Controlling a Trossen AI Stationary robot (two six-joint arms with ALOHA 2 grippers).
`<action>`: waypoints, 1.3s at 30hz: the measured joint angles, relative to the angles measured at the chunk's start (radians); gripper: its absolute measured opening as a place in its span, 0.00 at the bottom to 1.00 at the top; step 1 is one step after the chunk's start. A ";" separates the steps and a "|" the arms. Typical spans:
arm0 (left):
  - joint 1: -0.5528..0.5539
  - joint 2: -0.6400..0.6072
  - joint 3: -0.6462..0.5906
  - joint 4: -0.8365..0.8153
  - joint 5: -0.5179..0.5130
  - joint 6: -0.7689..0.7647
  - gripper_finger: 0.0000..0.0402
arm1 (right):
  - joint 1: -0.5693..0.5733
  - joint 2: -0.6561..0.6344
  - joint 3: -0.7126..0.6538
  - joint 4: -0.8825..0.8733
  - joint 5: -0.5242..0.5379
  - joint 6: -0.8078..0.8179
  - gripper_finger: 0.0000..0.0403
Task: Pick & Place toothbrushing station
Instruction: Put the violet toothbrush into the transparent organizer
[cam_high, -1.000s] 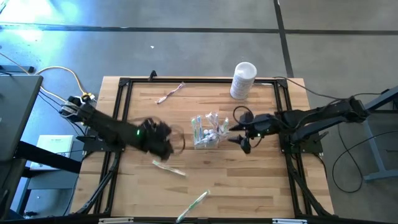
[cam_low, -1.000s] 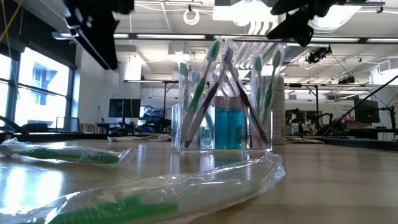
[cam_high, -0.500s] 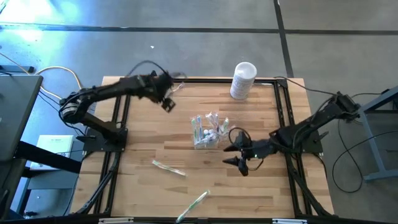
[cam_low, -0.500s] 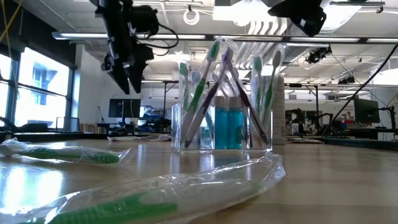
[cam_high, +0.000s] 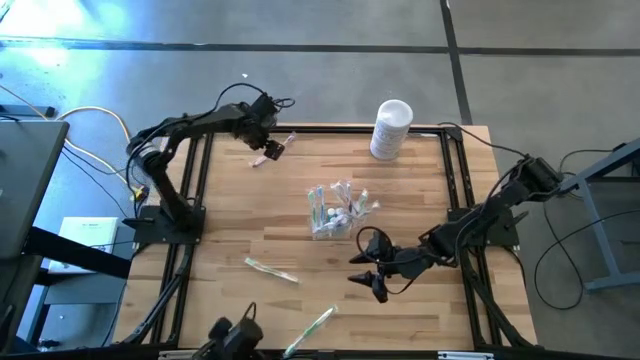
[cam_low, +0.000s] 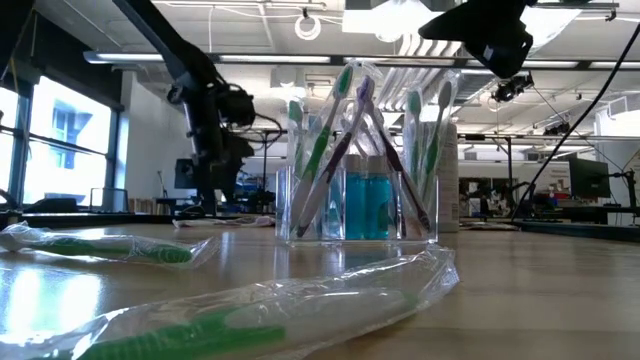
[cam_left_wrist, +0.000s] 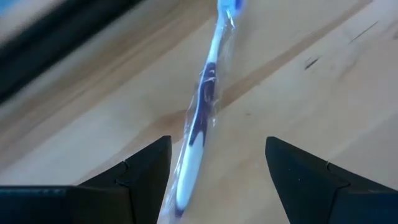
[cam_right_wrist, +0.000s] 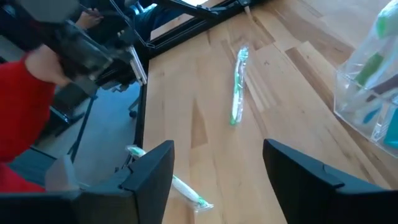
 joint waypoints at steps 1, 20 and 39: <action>0.005 0.023 0.000 0.014 0.018 0.009 0.63 | 0.002 0.001 0.000 0.000 -0.002 0.003 0.59; -0.015 0.217 0.008 -0.003 -0.094 0.005 0.50 | 0.006 0.001 0.000 0.001 0.011 -0.053 0.59; -0.161 0.066 0.013 -0.182 -0.277 -0.040 0.02 | 0.051 0.001 0.000 -0.016 0.012 -0.088 0.59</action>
